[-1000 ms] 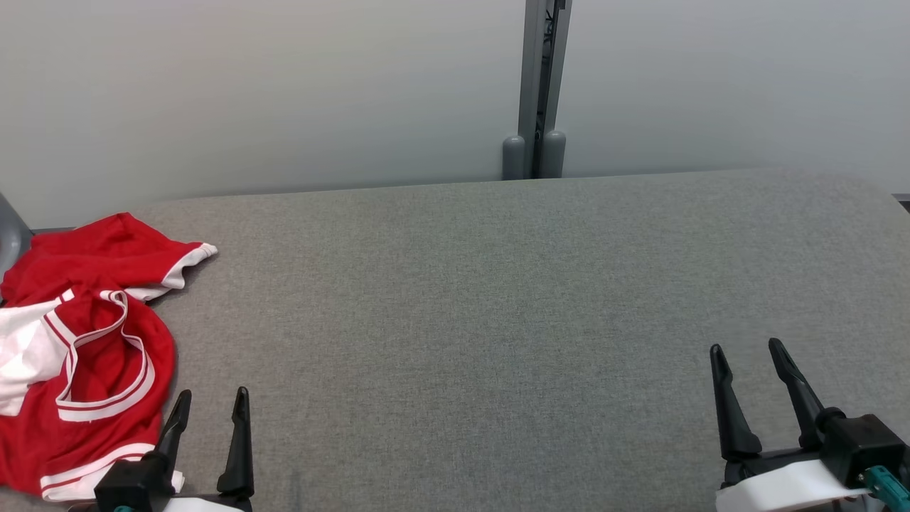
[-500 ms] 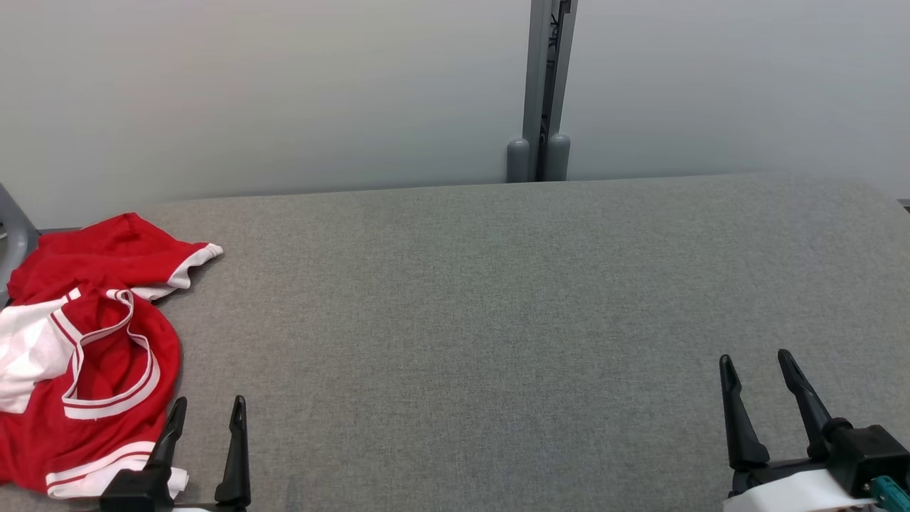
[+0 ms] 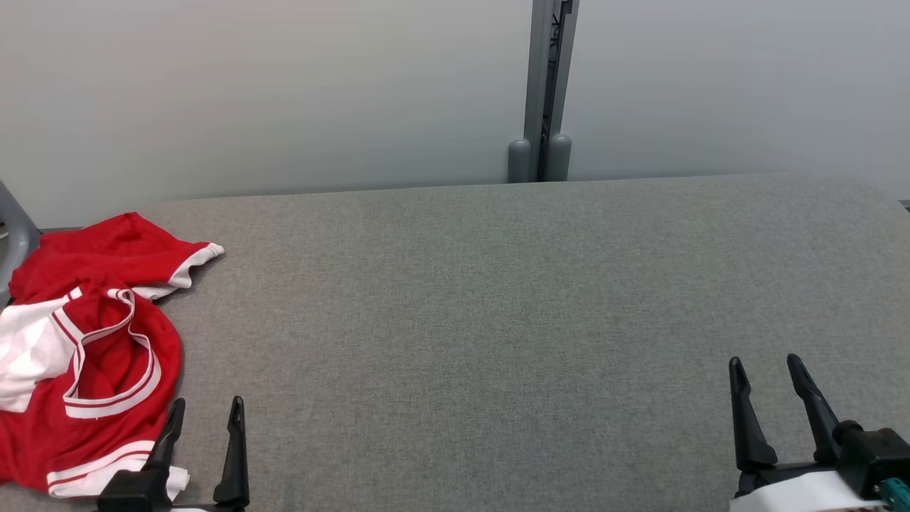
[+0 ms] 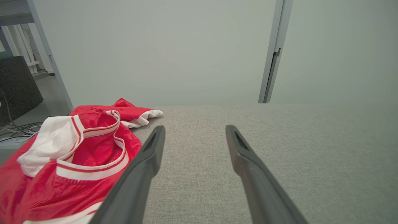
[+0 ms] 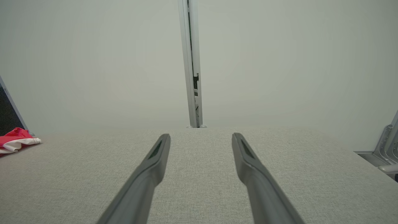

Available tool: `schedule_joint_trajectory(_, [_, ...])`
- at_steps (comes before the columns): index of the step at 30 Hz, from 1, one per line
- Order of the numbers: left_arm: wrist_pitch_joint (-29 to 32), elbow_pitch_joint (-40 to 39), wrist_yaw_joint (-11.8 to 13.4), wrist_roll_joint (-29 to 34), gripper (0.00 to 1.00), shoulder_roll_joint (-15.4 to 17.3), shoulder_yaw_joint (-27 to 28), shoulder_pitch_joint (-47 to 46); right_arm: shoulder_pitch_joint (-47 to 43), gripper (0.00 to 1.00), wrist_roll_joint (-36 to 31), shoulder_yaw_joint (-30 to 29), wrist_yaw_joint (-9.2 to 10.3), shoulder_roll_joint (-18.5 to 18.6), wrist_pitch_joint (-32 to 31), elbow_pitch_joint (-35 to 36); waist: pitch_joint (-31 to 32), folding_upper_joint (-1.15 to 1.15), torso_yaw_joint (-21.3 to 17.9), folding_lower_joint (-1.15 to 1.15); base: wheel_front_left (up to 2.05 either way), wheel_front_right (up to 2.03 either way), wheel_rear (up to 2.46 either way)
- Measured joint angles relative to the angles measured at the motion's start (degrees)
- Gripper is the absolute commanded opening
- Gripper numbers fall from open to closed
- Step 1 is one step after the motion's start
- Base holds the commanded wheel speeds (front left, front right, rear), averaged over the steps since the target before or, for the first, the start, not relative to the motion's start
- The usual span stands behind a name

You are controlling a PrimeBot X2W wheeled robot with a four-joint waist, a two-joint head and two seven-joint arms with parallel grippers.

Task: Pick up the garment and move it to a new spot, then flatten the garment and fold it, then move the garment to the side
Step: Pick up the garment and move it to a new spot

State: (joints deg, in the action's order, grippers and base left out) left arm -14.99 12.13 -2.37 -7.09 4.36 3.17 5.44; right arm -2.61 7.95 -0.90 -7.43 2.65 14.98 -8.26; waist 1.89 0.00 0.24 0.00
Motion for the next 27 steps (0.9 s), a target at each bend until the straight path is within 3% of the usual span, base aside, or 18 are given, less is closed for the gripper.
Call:
schedule_joint_trajectory(7, [0.00, 0.22, -0.02, -0.08, 1.00, -0.02, -0.27, -0.01, -0.05, 1.00, -0.11, -0.19, 0.00, 0.01, 0.00, 0.11, -0.04, 0.00, 0.67, 0.00, 0.00, 0.00, 0.00])
schedule_joint_trajectory(12, [0.00, 0.45, -0.10, -0.44, 1.00, -0.10, -0.41, -0.15, -0.66, 1.00, 0.08, -0.18, 0.00, 0.02, 0.00, 0.87, 0.05, 0.00, 3.19, 0.00, 0.00, 0.00, 0.00])
schedule_joint_trajectory(23, [-0.01, 1.75, 0.25, -2.12, 1.00, 0.10, 0.83, 0.20, -0.42, 1.00, 0.83, 4.59, 0.00, 0.07, 0.00, 0.34, 1.25, 0.00, 17.90, 0.00, 0.00, 0.00, 0.00])
schedule_joint_trajectory(27, [-0.01, 1.41, 0.43, -2.70, 1.00, -0.03, 1.27, 1.44, 1.15, 1.00, 1.49, 7.05, -0.05, -0.02, 0.01, 0.35, 1.59, 0.00, 21.56, 0.00, 0.00, 0.00, 0.00])
